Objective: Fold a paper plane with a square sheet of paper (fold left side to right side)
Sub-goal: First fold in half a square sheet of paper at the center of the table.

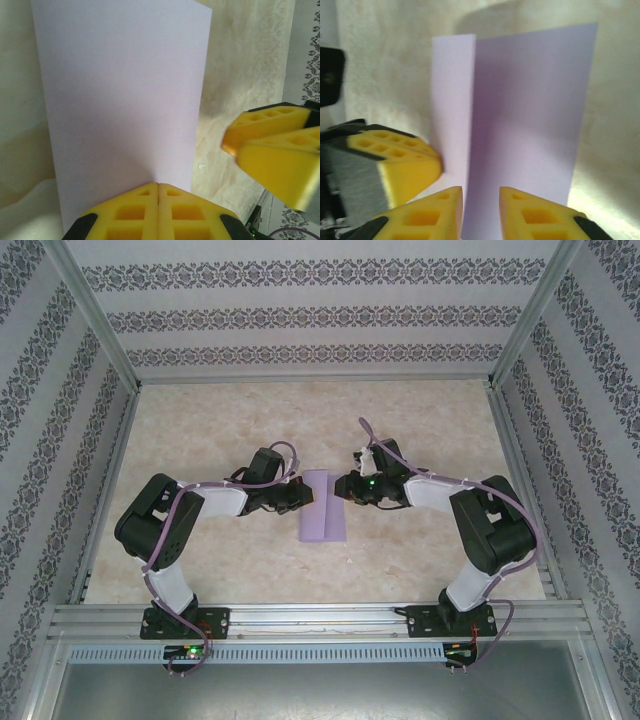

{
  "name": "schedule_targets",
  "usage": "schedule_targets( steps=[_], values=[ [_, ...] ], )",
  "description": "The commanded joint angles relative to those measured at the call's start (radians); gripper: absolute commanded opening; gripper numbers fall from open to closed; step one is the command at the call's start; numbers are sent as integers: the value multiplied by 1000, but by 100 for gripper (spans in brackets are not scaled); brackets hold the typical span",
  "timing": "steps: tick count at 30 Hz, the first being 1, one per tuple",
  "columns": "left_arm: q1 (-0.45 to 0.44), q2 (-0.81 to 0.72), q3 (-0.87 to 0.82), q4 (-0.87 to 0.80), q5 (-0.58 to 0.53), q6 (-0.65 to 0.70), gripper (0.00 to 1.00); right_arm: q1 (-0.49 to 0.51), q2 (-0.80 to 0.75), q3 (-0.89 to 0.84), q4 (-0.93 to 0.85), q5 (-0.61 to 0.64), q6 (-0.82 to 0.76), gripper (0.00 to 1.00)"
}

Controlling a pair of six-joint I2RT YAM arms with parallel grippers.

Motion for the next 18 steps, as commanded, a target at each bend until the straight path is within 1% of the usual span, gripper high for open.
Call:
schedule_targets(
  steps=[1, 3, 5, 12, 14, 18],
  values=[
    [-9, -7, 23, 15, -12, 11, 2, -2, -16, -37, 88, -70, 50, 34],
    [-9, -10, 24, 15, -12, 11, 2, 7, 1, -42, 121, -84, 79, 38],
    [-9, -9, 23, 16, -12, 11, 2, 21, 23, -41, 142, -84, 97, 40],
    [-10, -5, 25, 16, -8, 12, 2, 62, 107, -29, 255, -96, 168, 39],
    [-10, -6, 27, 16, -7, 12, 2, 69, 121, -24, 262, -98, 175, 38],
    [-9, -5, 28, 14, -6, 14, 2, 75, 134, -22, 279, -99, 183, 30]
  ],
)
